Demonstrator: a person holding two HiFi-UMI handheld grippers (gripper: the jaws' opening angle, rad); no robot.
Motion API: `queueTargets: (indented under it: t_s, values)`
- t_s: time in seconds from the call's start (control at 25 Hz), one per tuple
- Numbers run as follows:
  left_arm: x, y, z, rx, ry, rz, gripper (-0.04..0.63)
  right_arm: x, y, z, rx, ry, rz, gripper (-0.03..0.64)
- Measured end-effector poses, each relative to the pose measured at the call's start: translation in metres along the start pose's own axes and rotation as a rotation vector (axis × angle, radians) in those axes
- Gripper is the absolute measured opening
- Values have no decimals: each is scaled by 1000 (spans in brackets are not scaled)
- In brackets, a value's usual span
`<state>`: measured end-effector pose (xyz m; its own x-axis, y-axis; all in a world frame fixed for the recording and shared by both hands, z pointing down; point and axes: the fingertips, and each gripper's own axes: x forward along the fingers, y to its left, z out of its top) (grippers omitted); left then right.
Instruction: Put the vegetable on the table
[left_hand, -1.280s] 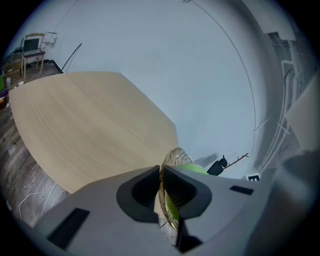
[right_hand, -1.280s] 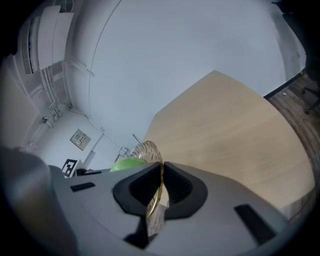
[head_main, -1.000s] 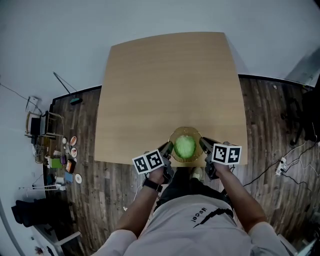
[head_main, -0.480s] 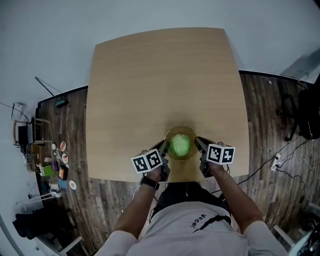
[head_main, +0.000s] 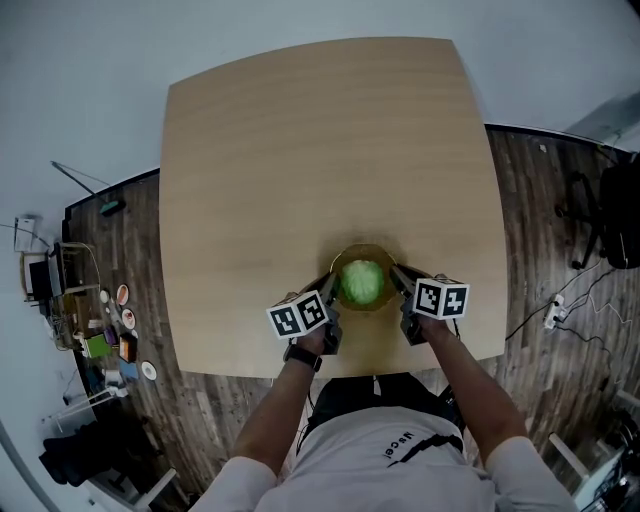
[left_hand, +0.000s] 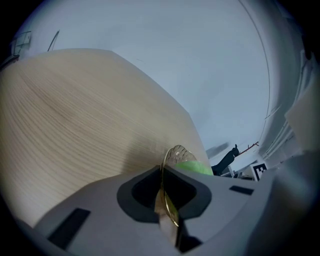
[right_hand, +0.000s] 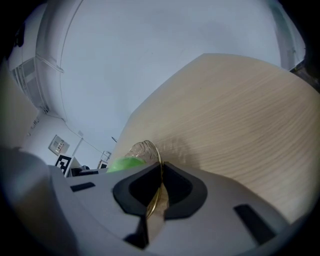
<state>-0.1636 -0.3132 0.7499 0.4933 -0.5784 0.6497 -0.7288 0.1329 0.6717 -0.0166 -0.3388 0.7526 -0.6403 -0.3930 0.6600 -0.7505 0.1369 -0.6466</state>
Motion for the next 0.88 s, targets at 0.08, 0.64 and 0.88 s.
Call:
queueTargets:
  t_s: [0.08, 0.64, 0.88]
  values:
    - [6, 2, 0, -8, 10, 1, 29, 4, -5, 1, 8, 5, -7, 25]
    - [33, 13, -6, 25, 95, 22, 29, 12, -24, 4, 5, 25, -98, 25]
    - [33, 9, -2, 56, 92, 36, 31, 14, -25, 5, -29, 42, -71, 25]
